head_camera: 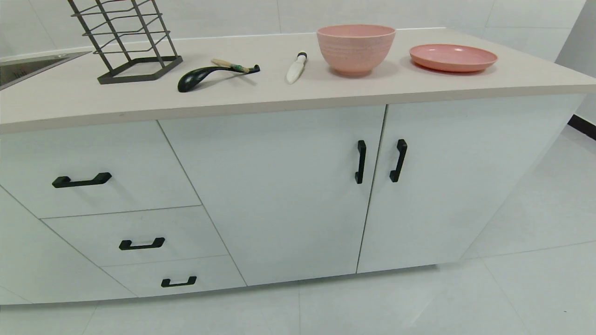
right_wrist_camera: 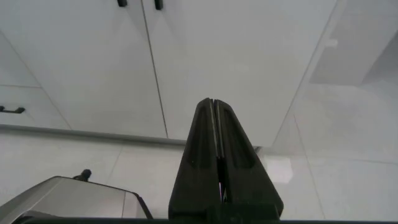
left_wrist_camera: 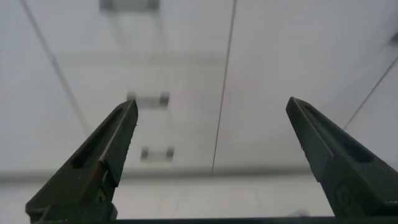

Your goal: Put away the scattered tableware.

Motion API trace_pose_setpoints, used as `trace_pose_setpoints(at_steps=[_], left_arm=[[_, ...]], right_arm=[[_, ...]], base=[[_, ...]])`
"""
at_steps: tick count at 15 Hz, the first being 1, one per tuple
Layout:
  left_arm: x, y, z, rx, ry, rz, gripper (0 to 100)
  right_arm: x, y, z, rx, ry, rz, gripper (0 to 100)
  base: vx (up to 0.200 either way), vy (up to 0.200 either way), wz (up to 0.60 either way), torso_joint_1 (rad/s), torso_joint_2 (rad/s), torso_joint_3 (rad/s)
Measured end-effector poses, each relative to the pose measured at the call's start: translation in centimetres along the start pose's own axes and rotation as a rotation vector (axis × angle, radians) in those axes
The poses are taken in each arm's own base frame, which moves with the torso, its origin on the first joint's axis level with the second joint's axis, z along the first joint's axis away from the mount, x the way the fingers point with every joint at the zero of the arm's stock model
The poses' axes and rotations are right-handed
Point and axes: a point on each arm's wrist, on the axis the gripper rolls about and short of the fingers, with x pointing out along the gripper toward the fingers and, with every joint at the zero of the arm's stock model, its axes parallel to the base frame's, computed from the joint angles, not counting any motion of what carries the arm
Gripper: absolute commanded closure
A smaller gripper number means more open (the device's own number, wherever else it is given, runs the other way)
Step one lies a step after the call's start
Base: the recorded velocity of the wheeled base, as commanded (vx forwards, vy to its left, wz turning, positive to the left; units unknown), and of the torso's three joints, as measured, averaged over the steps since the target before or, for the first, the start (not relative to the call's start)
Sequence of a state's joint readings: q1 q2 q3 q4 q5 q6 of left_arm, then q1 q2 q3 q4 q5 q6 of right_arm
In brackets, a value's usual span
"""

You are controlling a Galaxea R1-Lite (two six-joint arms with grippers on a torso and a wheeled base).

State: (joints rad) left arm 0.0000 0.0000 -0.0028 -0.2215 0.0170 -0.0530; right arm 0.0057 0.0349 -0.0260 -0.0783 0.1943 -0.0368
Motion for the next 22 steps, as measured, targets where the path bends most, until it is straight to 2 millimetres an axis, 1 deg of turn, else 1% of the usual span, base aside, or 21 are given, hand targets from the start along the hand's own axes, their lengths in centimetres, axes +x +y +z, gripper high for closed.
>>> trace_pose_setpoints(at_steps=[1, 2, 4, 7, 9, 11, 12, 15, 18, 20, 22], left_arm=[[-0.1, -0.2, 1.0, 0.001, -0.088, -0.058, 0], [-0.1, -0.3, 1.5, 0.004, -0.101, -0.105, 0], [-0.3, -0.5, 1.8, 0.006, -0.026, -0.168, 0], [-0.6, -0.8, 3.1, -0.002, 0.049, -0.316, 0], [0.0, -0.9, 3.7, -0.009, 0.092, -0.360, 0], [1.1, -1.0, 3.7, -0.026, 0.175, -0.401, 0], [1.8, -1.0, 3.7, -0.032, 0.215, -0.424, 0], [4.1, -1.4, 4.0, -0.039, 0.288, -0.561, 0], [5.8, -1.8, 3.6, -0.039, 0.376, -0.669, 0], [6.9, -2.1, 3.5, 0.019, 0.386, -0.711, 0], [8.4, -2.5, 3.8, 0.101, 0.352, -0.751, 0]], right_arm=[[0.1, 0.0, 0.3, 0.003, 0.013, 0.019, 100], [0.3, -0.1, 0.9, 0.005, 0.017, 0.036, 100], [0.6, -0.2, 2.3, 0.007, 0.023, 0.067, 100], [1.7, -0.5, 5.0, 0.012, 0.036, 0.121, 100], [3.0, -0.7, 6.9, 0.011, 0.037, 0.144, 100], [5.1, -1.0, 8.5, 0.004, -0.005, 0.153, 100], [6.4, -1.1, 9.1, -0.005, -0.037, 0.154, 0], [10.6, -1.5, 9.5, -0.032, -0.091, 0.161, 0], [13.9, -2.2, 9.0, -0.056, -0.120, 0.188, 0], [15.8, -2.7, 8.0, -0.062, -0.081, 0.224, 0], [17.4, -2.9, 6.8, -0.095, -0.041, 0.286, 0]], base=[[0.000, 0.000, 0.00, 0.000, 0.00, 0.000], [0.000, 0.000, 0.00, 0.000, 0.00, 0.000], [0.000, 0.000, 0.00, 0.000, 0.00, 0.000], [0.000, 0.000, 0.00, 0.000, 0.00, 0.000], [0.000, 0.000, 0.00, 0.000, 0.00, 0.000], [0.000, 0.000, 0.00, 0.000, 0.00, 0.000], [0.000, 0.000, 0.00, 0.000, 0.00, 0.000], [0.000, 0.000, 0.00, 0.000, 0.00, 0.000], [0.000, 0.000, 0.00, 0.000, 0.00, 0.000], [0.000, 0.000, 0.00, 0.000, 0.00, 0.000], [0.000, 0.000, 0.00, 0.000, 0.00, 0.000]])
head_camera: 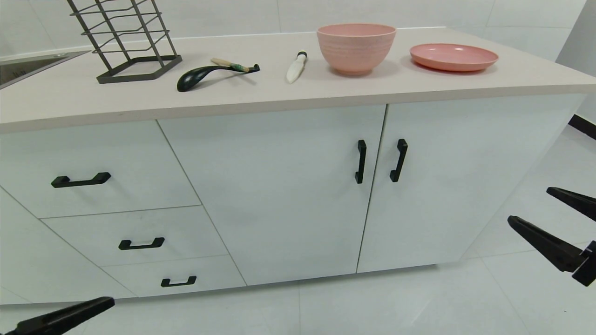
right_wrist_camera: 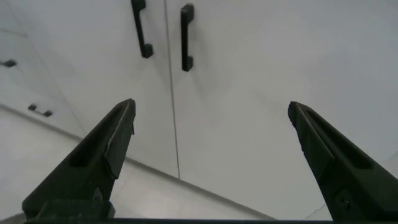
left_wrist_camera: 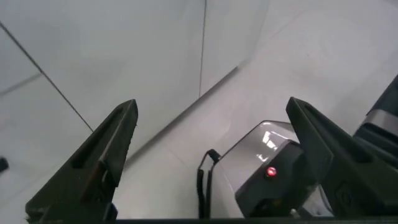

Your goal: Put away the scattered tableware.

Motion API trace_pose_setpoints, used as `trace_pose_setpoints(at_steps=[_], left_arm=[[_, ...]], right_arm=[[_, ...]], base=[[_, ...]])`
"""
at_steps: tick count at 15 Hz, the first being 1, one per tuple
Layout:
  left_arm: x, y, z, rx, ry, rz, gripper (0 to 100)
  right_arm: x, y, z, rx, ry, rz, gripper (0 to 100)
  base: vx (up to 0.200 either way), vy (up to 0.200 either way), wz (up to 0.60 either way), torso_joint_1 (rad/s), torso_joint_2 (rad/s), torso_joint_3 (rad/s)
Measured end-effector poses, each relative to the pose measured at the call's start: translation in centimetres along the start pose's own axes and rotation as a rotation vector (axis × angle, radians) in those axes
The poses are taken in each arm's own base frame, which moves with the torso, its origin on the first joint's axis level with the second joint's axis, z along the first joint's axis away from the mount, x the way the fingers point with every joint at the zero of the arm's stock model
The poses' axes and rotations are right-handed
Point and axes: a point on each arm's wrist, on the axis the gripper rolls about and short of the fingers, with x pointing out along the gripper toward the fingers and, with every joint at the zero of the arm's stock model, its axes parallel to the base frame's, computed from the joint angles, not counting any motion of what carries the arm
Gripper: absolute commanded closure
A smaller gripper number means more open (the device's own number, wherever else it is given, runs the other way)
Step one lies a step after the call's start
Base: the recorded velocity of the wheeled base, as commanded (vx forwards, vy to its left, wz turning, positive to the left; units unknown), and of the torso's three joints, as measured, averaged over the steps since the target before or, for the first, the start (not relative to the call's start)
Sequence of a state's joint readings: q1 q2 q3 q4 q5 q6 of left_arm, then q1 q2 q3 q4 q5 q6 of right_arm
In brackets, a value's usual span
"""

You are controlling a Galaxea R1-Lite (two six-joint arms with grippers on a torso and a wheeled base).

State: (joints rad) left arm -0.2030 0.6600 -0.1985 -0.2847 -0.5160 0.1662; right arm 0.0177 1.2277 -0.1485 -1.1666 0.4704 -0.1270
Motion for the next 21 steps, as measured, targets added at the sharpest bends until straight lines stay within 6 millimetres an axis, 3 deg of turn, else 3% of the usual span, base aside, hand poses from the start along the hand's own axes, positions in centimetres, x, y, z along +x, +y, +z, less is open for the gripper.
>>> trace_pose_setpoints(at_steps=[8, 18, 21], left_arm=[[8.6, 0.8, 3.2, 0.178, -0.124, -0.318, 0], [23.5, 2.7, 5.6, 0.245, -0.314, -0.674, 0], [27.9, 1.8, 5.8, 0.225, -0.364, -0.742, 0]], right_arm=[[6.1, -0.6, -2.4, -0.072, -0.030, 0.275, 0], [13.0, -1.5, -3.6, -0.108, -0.079, 0.421, 0], [15.4, -1.0, -4.5, -0.105, -0.088, 0.477, 0]], base=[[0.000, 0.000, 0.00, 0.000, 0.00, 0.000], [0.000, 0.000, 0.00, 0.000, 0.00, 0.000], [0.000, 0.000, 0.00, 0.000, 0.00, 0.000]])
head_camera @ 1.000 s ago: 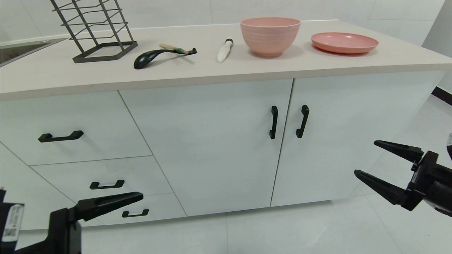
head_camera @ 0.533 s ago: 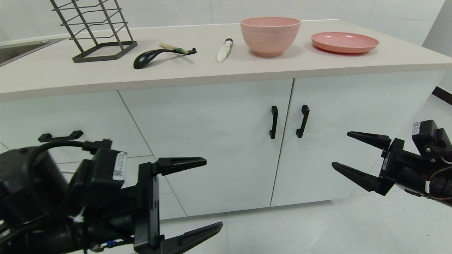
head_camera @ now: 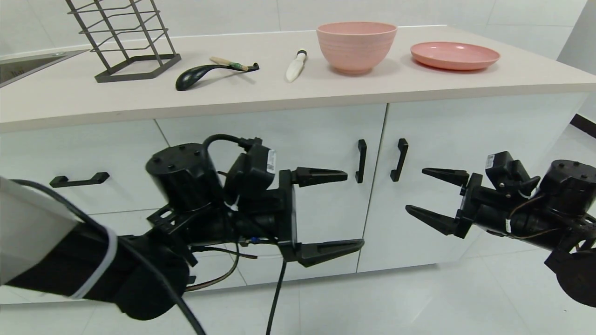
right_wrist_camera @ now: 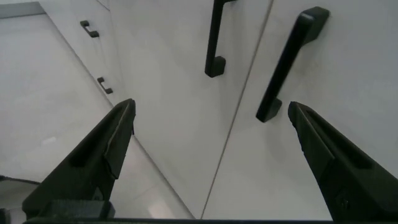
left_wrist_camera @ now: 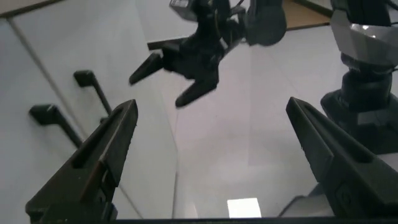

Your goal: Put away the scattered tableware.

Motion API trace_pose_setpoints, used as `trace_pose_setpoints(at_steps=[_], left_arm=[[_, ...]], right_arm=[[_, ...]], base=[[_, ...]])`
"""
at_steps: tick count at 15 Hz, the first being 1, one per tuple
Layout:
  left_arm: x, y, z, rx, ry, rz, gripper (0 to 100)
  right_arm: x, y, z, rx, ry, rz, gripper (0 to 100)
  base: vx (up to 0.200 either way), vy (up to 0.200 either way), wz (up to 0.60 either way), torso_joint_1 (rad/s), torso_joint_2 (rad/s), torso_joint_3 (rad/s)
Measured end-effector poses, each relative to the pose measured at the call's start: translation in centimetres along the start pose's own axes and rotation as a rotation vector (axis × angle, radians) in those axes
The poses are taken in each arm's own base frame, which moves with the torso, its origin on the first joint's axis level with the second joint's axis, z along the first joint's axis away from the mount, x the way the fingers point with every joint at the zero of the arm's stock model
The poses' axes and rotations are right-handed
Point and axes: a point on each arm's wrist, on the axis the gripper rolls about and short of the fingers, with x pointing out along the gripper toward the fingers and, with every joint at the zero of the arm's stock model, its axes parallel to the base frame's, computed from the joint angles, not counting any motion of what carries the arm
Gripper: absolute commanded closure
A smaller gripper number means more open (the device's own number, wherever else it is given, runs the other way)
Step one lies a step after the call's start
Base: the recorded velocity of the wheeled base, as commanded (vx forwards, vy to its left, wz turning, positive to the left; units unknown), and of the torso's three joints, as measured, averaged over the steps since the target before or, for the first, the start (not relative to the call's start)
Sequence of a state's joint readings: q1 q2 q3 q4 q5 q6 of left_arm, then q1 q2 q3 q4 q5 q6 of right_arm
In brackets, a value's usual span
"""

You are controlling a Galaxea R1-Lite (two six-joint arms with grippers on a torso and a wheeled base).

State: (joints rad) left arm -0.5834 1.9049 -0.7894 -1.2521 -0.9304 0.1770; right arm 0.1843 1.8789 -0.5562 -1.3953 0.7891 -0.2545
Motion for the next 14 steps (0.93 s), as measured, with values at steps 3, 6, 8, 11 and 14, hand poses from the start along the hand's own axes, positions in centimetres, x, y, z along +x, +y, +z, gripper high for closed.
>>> trace_pose_setpoints(at_steps=[3, 6, 8, 11, 14], left_arm=[[3.4, 1.1, -1.5, -0.005, -0.042, -0.040, 0], [5.5, 2.1, -3.2, -0.042, -0.043, -0.029, 0], [6.3, 2.5, -4.0, -0.081, -0.027, -0.012, 0], [7.2, 3.6, -4.1, -0.103, 0.005, 0.105, 0], [7.6, 4.0, -3.9, -0.110, 0.013, 0.119, 0]], right_arm=[[1.9, -0.5, -0.7, -0.004, -0.016, 0.027, 0], [2.8, -1.5, -0.8, -0.023, -0.035, 0.017, 0], [3.2, -1.9, -1.1, -0.028, -0.040, 0.014, 0], [4.0, -2.7, -1.5, -0.040, -0.050, 0.011, 0], [4.7, -3.0, -1.7, -0.050, -0.067, 0.042, 0]], base=[[0.000, 0.000, 0.00, 0.000, 0.00, 0.000], [0.000, 0.000, 0.00, 0.000, 0.00, 0.000], [0.000, 0.000, 0.00, 0.000, 0.00, 0.000], [0.000, 0.000, 0.00, 0.000, 0.00, 0.000], [0.000, 0.000, 0.00, 0.000, 0.00, 0.000]])
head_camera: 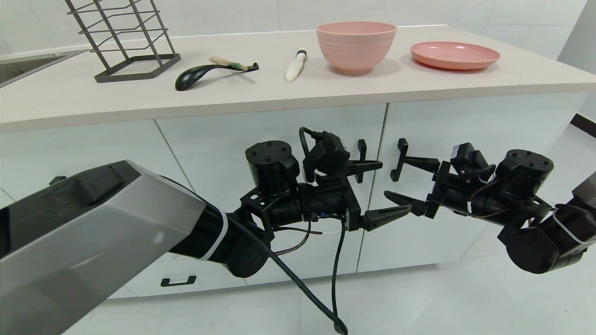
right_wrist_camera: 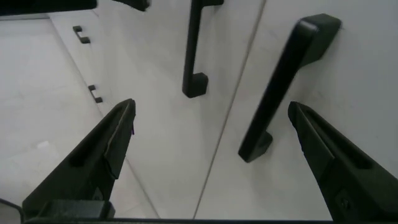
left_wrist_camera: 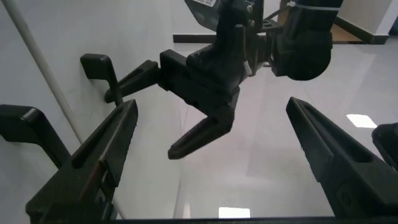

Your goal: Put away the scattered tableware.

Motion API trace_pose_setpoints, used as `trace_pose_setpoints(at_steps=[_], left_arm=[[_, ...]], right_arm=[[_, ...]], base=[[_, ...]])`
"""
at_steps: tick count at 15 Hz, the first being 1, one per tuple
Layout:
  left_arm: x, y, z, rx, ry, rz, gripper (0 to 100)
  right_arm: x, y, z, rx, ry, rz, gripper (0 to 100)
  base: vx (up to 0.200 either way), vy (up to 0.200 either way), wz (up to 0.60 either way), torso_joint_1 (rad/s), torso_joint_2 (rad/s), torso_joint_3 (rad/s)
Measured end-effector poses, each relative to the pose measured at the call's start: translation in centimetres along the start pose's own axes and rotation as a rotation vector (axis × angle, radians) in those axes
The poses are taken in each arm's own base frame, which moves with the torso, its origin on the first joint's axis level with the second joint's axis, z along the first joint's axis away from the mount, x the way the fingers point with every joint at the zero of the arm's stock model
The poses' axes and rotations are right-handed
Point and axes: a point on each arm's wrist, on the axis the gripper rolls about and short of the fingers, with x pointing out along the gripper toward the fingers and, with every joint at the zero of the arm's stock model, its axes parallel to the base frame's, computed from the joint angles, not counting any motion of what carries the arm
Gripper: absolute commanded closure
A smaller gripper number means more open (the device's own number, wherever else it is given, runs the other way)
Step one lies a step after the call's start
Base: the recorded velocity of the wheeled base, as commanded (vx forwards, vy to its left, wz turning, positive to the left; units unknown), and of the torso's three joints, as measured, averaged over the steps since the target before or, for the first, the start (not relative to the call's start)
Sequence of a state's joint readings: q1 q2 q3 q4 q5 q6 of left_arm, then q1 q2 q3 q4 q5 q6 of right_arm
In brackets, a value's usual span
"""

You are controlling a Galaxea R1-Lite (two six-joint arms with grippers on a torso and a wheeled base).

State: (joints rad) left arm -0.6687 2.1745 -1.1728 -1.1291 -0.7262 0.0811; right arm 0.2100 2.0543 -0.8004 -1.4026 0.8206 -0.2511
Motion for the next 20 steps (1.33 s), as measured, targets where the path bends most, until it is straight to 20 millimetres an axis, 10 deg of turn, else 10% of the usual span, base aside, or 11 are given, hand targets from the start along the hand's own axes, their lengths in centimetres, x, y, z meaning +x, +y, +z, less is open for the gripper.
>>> trace_pose_setpoints(at_steps=[14, 20], left_arm=[[3.4, 2.4, 1.5, 0.055, -0.066, 0.131, 0], [6.6, -0.9, 1.4, 0.036, -0.122, 0.013, 0]], right_arm=[[-2.1, 3.3, 1.8, 0.042, -0.017, 0.185, 0], [-4.8, 5.5, 2.8, 0.052, 0.031, 0.135, 0]], base=[[0.000, 0.000, 0.00, 0.000, 0.00, 0.000], [0.000, 0.000, 0.00, 0.000, 0.00, 0.000]])
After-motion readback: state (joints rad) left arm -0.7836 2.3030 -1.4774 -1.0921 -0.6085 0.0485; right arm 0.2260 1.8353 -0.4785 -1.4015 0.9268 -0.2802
